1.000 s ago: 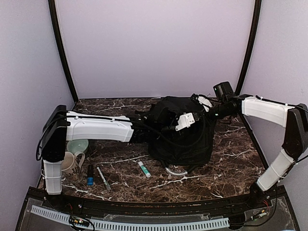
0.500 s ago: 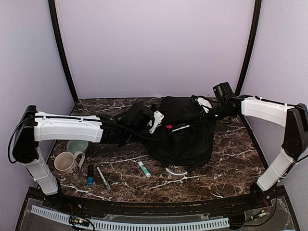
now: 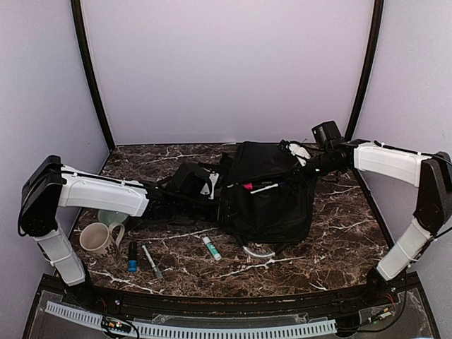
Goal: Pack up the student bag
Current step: Adjust the student bag at the center of the board.
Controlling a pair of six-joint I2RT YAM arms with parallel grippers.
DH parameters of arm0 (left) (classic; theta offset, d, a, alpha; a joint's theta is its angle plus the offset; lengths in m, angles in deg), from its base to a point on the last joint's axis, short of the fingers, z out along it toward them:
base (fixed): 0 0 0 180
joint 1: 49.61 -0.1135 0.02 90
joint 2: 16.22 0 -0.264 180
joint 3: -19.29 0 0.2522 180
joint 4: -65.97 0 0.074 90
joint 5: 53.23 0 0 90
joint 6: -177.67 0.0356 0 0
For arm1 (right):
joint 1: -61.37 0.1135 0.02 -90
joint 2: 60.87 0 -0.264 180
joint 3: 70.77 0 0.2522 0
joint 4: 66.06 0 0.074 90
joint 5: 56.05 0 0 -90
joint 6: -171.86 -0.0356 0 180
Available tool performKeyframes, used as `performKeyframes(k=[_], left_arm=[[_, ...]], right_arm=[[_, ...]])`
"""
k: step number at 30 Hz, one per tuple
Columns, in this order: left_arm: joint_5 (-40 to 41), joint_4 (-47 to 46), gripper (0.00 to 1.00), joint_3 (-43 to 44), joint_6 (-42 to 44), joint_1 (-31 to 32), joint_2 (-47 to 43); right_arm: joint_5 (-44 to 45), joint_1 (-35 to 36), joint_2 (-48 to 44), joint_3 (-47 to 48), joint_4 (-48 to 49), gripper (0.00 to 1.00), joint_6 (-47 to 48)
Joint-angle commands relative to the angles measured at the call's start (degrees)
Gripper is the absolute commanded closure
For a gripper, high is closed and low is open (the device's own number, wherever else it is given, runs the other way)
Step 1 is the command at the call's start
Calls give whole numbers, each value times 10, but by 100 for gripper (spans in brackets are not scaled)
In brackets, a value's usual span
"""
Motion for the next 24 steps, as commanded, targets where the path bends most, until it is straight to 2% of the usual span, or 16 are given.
performKeyframes(k=[1,4,6,7,12,16,19,24], left_arm=[[-54,-97,59,32,-13,-15,22],[-51,-75,79,97,30,-24,43],[-63,-60,97,142,43,-36,61],[-72,-66,100,158,48,-40,64],[-108,-8,100,296,85,-40,50],[-94,17,100,347,114,-35,11],[-75,29,100,347,127,-35,-11],[-77,5,100,281,108,-35,-19]], right_arm=[[-16,7,1,-2,27,98,-1],[-2,6,-2,14,22,100,-8],[2,4,-9,27,21,100,-12],[3,4,-11,37,15,100,-12],[33,-13,-11,124,-44,100,-1],[75,-38,-19,186,-53,100,-7],[116,-40,-25,200,-37,100,-8],[108,-40,-20,189,-25,100,-21]])
